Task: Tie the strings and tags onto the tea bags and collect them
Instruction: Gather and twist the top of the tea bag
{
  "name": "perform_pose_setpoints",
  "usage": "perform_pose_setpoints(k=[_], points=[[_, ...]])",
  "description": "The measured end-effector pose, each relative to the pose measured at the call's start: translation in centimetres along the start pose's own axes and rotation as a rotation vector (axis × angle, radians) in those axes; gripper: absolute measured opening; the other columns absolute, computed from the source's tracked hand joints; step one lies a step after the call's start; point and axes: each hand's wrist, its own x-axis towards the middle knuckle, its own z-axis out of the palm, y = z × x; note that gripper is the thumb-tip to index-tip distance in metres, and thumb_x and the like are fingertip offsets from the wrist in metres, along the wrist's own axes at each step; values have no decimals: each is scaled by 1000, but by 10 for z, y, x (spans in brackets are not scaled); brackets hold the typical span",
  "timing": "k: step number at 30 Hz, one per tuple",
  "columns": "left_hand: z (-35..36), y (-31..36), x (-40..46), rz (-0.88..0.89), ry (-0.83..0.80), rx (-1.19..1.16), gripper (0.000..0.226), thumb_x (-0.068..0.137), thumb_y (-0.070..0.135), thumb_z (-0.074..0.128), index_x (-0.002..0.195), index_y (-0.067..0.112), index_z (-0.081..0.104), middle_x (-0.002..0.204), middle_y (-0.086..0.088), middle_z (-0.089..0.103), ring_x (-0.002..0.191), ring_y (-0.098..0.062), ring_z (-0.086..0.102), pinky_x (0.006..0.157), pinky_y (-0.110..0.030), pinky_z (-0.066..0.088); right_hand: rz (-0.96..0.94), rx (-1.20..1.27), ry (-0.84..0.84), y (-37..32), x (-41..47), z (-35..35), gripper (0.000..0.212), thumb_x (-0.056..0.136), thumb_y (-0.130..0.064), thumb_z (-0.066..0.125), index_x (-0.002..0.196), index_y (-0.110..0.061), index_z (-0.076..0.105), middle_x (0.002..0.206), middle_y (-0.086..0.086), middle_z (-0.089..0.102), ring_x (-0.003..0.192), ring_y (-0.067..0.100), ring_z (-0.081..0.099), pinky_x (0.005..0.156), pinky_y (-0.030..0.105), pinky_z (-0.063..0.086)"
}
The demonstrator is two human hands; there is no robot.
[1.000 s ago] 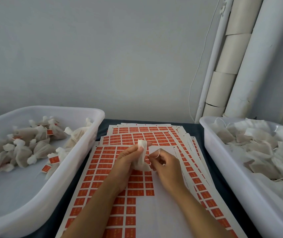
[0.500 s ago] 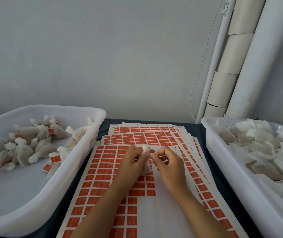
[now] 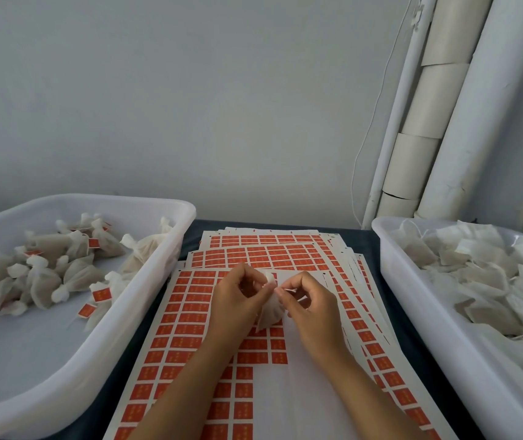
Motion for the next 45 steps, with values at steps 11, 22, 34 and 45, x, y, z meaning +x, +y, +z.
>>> perform_pose_setpoints(k=[11,22,34,45], points=[[3,8,-4,66,-112,-81,28,80,2,70,88,24,55,84,7,62,78,-3,61,63,-11,51,-26,3,33,-1,1,1,21,83,-19,67,76,-34,55,77,-19,60,85,-5,58,66,3,45],[3,9,-4,105,-122,-60,19,80,13,72,88,24,58,85,10,64,79,-4,61,67,-13,51,-113,-22,82,-2,2,-2,17,82,-18,68,76,-29,57,87,-14,58,88,0,55,71,3,43],[2,9,-5,65,-160,-95,27,82,11,69,99,27,55,89,6,65,80,-5,63,68,-15,52,171,201,-118,-1,2,4,25,82,-50,45,106,-45,52,107,-34,54,101,-8,55,72,2,44],[2,6,-4,53,-122,-41,19,85,6,66,87,24,62,83,6,66,76,-6,63,66,-17,54,41,114,-57,0,0,3,8,86,-36,57,89,-29,55,91,-20,60,92,-5,55,75,4,44]])
